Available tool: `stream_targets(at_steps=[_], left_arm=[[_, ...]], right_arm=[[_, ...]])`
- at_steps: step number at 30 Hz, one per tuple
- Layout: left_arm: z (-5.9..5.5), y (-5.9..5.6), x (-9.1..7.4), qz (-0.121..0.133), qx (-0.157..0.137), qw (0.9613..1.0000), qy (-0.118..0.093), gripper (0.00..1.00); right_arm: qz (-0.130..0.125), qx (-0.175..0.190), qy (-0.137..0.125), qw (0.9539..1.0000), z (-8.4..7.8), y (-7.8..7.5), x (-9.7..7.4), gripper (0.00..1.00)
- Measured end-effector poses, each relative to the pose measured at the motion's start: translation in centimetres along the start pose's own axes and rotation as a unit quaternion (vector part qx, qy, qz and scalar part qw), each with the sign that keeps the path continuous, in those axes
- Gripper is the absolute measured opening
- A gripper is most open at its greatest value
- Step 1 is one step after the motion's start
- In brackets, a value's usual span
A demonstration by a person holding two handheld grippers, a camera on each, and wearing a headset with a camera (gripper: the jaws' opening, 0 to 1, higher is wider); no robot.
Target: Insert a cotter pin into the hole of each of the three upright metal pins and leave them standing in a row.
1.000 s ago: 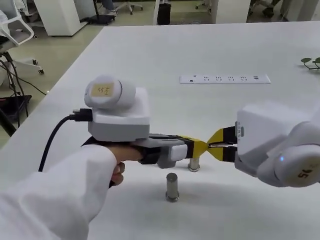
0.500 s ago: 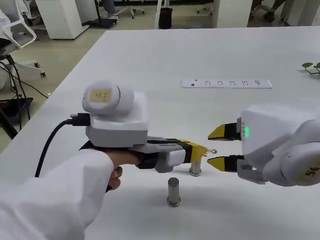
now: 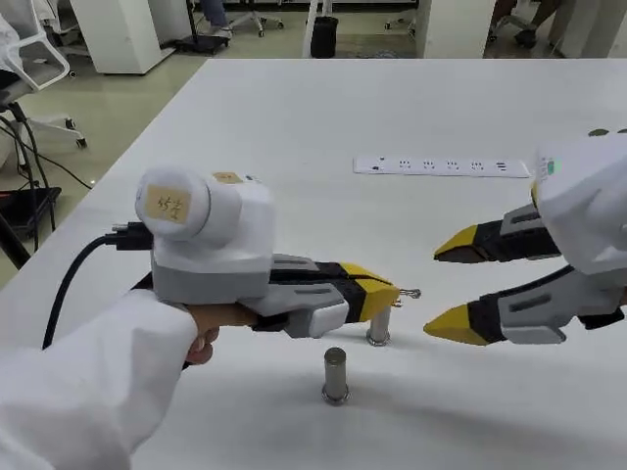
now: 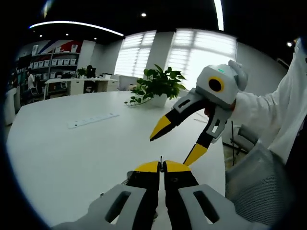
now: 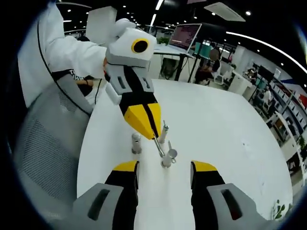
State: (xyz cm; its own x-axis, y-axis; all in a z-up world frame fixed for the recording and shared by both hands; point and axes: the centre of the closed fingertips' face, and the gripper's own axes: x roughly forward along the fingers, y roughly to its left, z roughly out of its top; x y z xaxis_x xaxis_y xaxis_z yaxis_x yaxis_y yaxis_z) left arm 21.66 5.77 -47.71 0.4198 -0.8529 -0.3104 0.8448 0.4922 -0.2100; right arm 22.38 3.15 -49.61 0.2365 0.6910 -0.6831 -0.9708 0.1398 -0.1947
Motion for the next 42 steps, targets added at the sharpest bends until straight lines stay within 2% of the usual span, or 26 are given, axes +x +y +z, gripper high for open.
stream_targets(at_steps=[1, 2, 5, 10, 17, 20, 24, 28, 33, 38, 42], left_arm=[[0.1, -0.2, 0.0, -0.003, 0.005, 1.0, -0.001, 0.0], [0.2, -0.3, -0.1, -0.007, 0.023, 0.9997, -0.002, 0.0], [0.2, -0.5, -0.1, -0.014, 0.027, 0.9995, 0.0, 0.0], [0.2, -0.7, -0.1, -0.023, 0.059, 0.998, -0.002, 0.0], [0.3, -1.4, 0.1, -0.039, 0.093, 0.9949, -0.008, 0.0], [-0.1, -1.3, 0.2, -0.035, 0.094, 0.9949, 0.001, 0.0], [-0.5, -1.4, 0.2, -0.043, 0.102, 0.9939, 0.007, 0.0], [-0.5, -1.6, 0.0, -0.049, 0.11, 0.9927, 0.005, 0.0], [-0.4, -1.8, -0.1, -0.055, 0.117, 0.9916, 0.004, 0.0], [-0.4, -2.3, -0.3, -0.068, 0.119, 0.9906, 0.004, 0.0], [-0.4, -2.7, -0.2, -0.074, 0.12, 0.99, 0.005, 0.0]], right_arm=[[0.005, 0.002, -0.001, 1.0, 0.0, 0.1, -0.1, 0.37], [0.017, 0.005, -0.002, 0.9998, 0.1, 0.3, -0.1, 0.37], [0.025, 0.001, -0.001, 0.9997, 0.3, 0.4, -0.3, 0.35], [0.062, -0.004, 0.005, 0.9981, 0.5, 1.2, -0.4, 0.35], [0.094, -0.016, 0.012, 0.9954, 0.8, 1.9, -0.2, 0.32], [0.111, -0.017, 0.014, 0.9936, 0.9, 2.3, -0.1, 0.31], [0.126, -0.014, 0.019, 0.9917, 0.6, 2.6, 0.2, 0.28], [0.143, -0.028, 0.024, 0.9891, 0.5, 3.3, 0.5, 0.2], [0.164, -0.016, 0.017, 0.9862, 0.8, 4.1, 0.6, 0.15], [0.166, -0.012, 0.014, 0.9859, 0.7, 4.2, 0.9, 0.02], [0.172, -0.007, 0.01, 0.9851, 0.7, 4.2, 0.8, 0.0]])
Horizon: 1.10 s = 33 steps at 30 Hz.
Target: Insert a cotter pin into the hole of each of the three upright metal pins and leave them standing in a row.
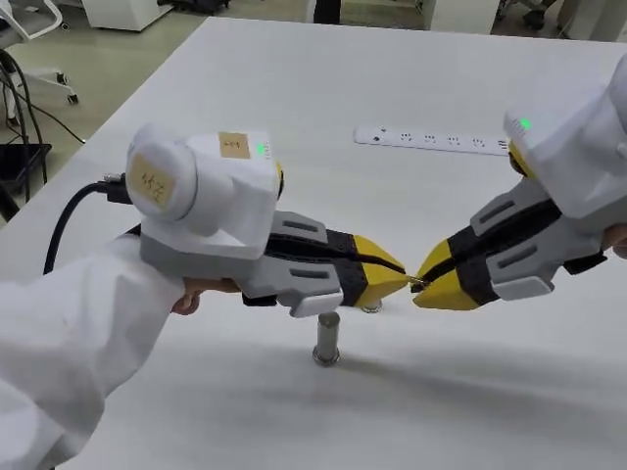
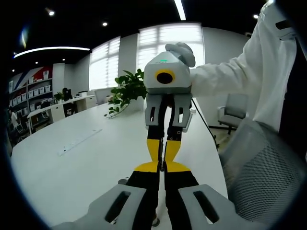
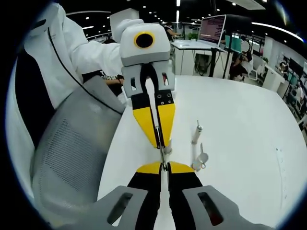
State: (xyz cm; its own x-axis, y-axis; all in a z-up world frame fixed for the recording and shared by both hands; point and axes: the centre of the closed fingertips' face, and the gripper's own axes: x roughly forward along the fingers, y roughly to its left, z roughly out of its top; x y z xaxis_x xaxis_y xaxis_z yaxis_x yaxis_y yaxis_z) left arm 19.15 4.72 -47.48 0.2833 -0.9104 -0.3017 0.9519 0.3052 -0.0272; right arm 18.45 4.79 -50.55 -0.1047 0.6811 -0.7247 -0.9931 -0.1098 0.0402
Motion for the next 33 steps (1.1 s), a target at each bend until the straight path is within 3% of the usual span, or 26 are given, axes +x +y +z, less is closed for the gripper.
stream_targets(at_steps=[16, 18, 24, 33], left_arm=[[-0.4, -0.4, -0.1, -0.007, 0.007, 0.9998, 0.016, 0.0], [-0.5, -0.5, 0.0, -0.007, -0.013, 0.9998, 0.015, 0.0], [-0.5, -0.6, 0.1, -0.005, -0.006, 0.9998, 0.017, 0.0], [-1.5, 0.3, -0.7, 0.016, -0.004, 0.9992, 0.036, 0.25]], right_arm=[[0.009, -0.014, -0.001, 0.9999, 0.3, 0.5, -0.8, 0.0], [0.009, -0.012, -0.001, 0.9999, 0.3, 0.6, -0.8, 0.0], [0.01, -0.024, 0.008, 0.9996, 0.1, 0.7, -0.9, 0.0], [0.009, -0.024, 0.028, 0.9993, -0.7, 0.6, -0.5, 0.0]])
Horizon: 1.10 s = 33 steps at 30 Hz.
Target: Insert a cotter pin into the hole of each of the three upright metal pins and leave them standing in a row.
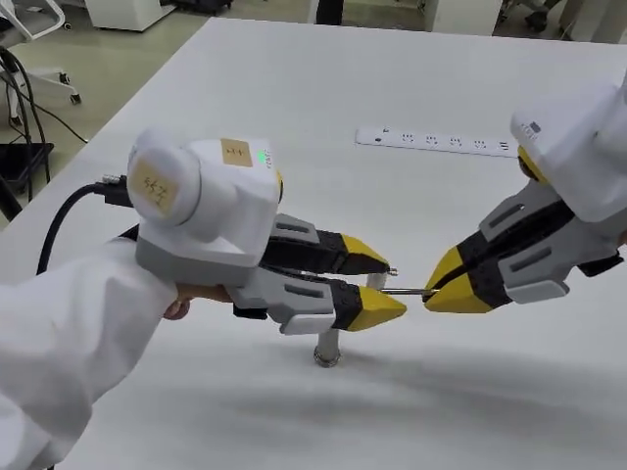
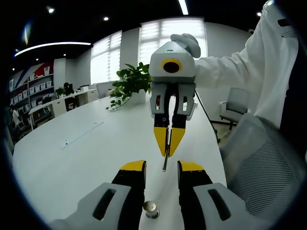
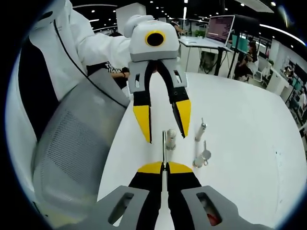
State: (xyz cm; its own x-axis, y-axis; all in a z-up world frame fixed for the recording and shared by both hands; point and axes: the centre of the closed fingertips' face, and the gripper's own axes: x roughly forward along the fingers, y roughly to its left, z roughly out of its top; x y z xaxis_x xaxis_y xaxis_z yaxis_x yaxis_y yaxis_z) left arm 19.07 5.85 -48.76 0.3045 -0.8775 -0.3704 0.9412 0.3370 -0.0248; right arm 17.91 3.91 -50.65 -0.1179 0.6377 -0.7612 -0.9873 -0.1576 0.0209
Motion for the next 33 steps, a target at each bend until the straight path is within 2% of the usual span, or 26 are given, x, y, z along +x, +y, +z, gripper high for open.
stream_targets(at_steps=[3, 15, 16, 22, 27, 33], left_arm=[[-1.1, 0.5, -0.3, 0.009, -0.001, 0.9998, 0.018, 0.27], [-4.1, 0.8, -0.9, 0.017, -0.022, 0.9986, 0.045, 0.27], [-4.4, 0.8, -1.0, 0.016, -0.03, 0.9984, 0.046, 0.26], [-6.3, 1.2, -1.1, 0.02, -0.036, 0.9971, 0.064, 0.24], [-6.9, 1.5, -1.1, 0.015, -0.045, 0.9968, 0.065, 0.22], [-7.4, 1.4, -0.8, 0.001, -0.036, 0.9965, 0.075, 0.18]], right_arm=[[-0.007, 0.005, 0.011, 0.9999, -0.5, -0.3, 0.5, 0.0], [-0.016, 0.021, 0.028, 0.9993, -1.4, -0.7, 2.1, 0.0], [-0.017, 0.021, 0.029, 0.9992, -1.4, -0.7, 2.2, 0.0], [-0.016, 0.02, 0.039, 0.9989, -1.9, -0.6, 2.9, 0.0], [-0.016, 0.032, 0.042, 0.9985, -2.4, -0.8, 3.3, 0.0], [-0.012, 0.038, 0.048, 0.9981, -2.7, -0.8, 3.8, 0.0]])
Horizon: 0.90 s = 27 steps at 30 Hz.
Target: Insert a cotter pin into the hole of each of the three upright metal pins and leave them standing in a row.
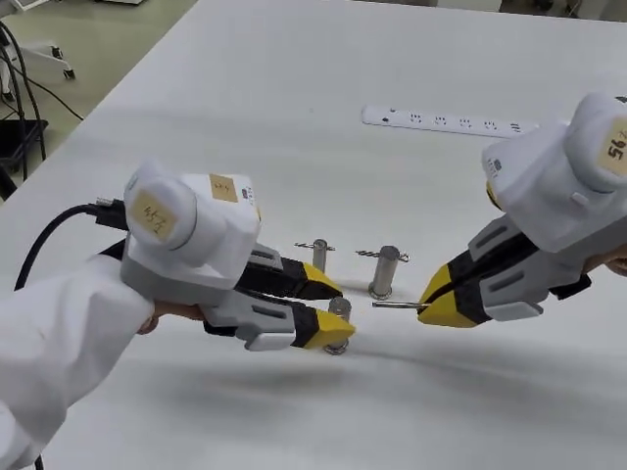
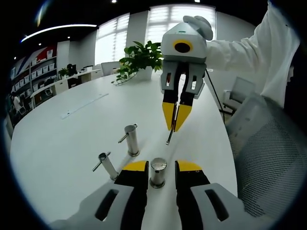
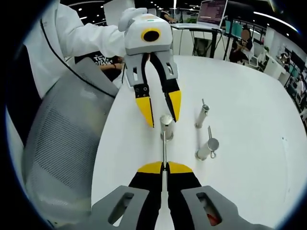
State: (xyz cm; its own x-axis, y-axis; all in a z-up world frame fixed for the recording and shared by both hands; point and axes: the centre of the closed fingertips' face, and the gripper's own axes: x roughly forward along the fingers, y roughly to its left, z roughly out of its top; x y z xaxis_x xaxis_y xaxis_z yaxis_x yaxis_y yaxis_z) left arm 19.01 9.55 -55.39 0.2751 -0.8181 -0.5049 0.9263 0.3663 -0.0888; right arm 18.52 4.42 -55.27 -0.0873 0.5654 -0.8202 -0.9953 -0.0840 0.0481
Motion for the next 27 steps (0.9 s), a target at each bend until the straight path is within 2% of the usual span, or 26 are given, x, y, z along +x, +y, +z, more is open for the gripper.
stream_targets(at_steps=[8, 23, 27], left_arm=[[-0.5, 0.3, 0.3, -0.002, 0.019, 0.9998, 0.007, 0.1], [-0.4, 0.1, 0.2, -0.015, 0.039, 0.9991, -0.005, 0.1], [-0.4, 0.2, 0.2, -0.016, 0.035, 0.9992, -0.006, 0.1]], right_arm=[[0.005, 0.005, 0.004, 1.0, 0.1, 0.0, 0.7, 0.0], [0.008, 0.013, 0.012, 0.9998, 0.5, -0.3, 1.6, 0.0], [0.009, 0.013, 0.014, 0.9998, 0.6, -0.3, 1.7, 0.0]])
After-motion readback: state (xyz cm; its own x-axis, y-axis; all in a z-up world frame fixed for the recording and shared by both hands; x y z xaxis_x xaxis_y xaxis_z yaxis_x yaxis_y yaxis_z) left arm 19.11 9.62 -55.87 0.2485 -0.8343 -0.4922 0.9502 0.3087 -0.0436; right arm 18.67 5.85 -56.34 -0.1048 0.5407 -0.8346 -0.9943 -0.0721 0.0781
